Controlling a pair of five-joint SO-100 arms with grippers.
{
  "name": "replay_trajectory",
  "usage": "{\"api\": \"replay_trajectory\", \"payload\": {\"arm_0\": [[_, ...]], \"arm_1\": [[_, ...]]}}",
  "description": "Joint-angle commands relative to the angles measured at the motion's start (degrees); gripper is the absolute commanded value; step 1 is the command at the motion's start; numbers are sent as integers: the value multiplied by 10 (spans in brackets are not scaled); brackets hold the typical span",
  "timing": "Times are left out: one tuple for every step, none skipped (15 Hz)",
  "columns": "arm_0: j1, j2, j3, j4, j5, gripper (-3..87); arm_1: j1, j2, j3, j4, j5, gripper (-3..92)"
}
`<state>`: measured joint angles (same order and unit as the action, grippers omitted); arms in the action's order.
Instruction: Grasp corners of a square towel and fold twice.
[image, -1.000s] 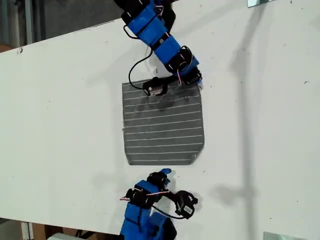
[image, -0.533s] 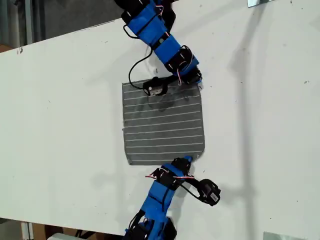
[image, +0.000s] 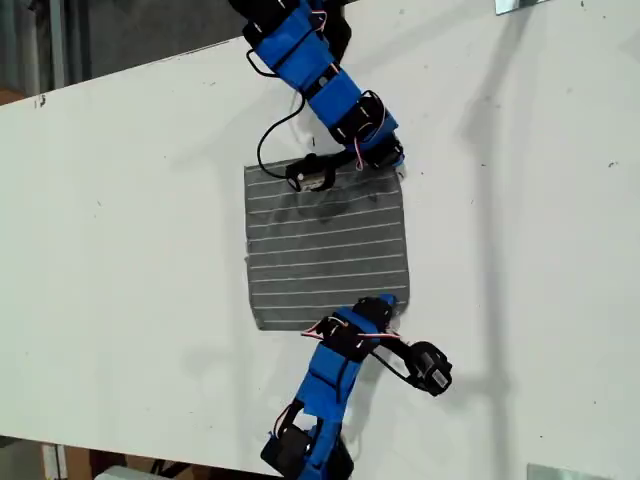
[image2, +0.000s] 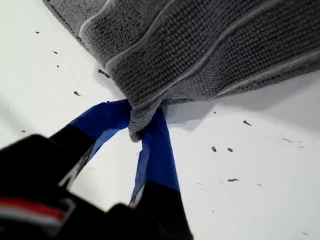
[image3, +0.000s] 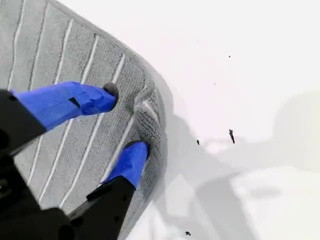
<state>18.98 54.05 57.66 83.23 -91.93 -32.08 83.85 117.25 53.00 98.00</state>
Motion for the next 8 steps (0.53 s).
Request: {"api": "replay_trajectory", "payload": {"arm_0": [[19, 0, -30, 4, -24, 189], [24, -2, -27, 10, -36, 189], [27, -3, -26, 21, -45, 189], [29, -3, -26, 33, -51, 190], [33, 0, -26, 41, -59, 191], [40, 0, -26, 42, -65, 191], [48, -1, -26, 42, -75, 192], [55, -2, -26, 42, -82, 192]], "arm_1": [[-8, -6, 3, -8, -1, -1], [-9, -5, 3, -9, -1, -1], [-9, -5, 3, -9, -1, -1], [-9, -4, 3, -10, -1, -1], [-9, -4, 3, -10, -1, -1], [-8, -4, 3, -10, -1, -1], [-8, -4, 3, -10, -2, -1], [-8, -4, 2, -11, -2, -1]]}}
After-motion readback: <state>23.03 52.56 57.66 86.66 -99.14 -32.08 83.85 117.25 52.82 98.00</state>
